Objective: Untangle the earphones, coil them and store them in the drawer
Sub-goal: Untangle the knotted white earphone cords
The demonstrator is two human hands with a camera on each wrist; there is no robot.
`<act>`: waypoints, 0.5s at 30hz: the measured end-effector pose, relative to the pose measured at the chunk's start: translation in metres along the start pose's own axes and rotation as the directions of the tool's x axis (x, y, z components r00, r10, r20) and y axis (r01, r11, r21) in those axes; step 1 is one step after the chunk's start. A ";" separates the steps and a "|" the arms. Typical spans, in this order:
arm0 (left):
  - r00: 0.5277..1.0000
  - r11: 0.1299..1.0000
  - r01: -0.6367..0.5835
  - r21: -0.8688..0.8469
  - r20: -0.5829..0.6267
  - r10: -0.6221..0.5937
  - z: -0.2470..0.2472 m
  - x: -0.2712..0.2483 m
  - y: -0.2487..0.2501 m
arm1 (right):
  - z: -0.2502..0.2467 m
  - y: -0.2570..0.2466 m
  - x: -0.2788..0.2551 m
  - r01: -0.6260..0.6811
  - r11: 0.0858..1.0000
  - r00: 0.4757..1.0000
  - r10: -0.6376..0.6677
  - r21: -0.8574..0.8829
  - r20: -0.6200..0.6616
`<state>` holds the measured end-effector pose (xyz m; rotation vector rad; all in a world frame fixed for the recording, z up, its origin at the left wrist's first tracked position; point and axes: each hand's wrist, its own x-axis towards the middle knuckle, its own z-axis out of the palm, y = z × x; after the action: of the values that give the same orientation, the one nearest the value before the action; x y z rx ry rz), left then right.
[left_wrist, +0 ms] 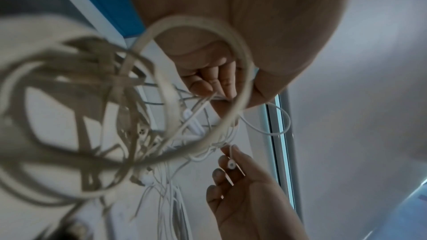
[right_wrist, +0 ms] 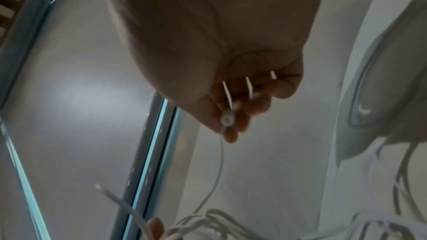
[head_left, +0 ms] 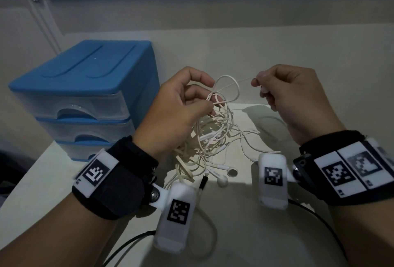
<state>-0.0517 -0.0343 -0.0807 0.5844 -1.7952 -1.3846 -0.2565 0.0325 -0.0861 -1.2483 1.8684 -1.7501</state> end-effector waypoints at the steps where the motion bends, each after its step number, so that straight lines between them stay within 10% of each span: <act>1: 1.000 1.000 -0.001 -0.003 -0.005 0.001 0.000 0.000 0.000 | 0.001 0.000 -0.001 -0.014 1.000 1.000 0.015 -0.024 0.028; 15: 0.999 1.000 -0.011 -0.025 -0.040 0.010 -0.002 0.002 -0.004 | 0.010 -0.011 -0.016 0.208 0.976 0.881 -0.215 0.062 0.421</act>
<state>-0.0518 -0.0384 -0.0831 0.5847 -1.7449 -1.3770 -0.2354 0.0387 -0.0833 -1.7217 1.5095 -1.4263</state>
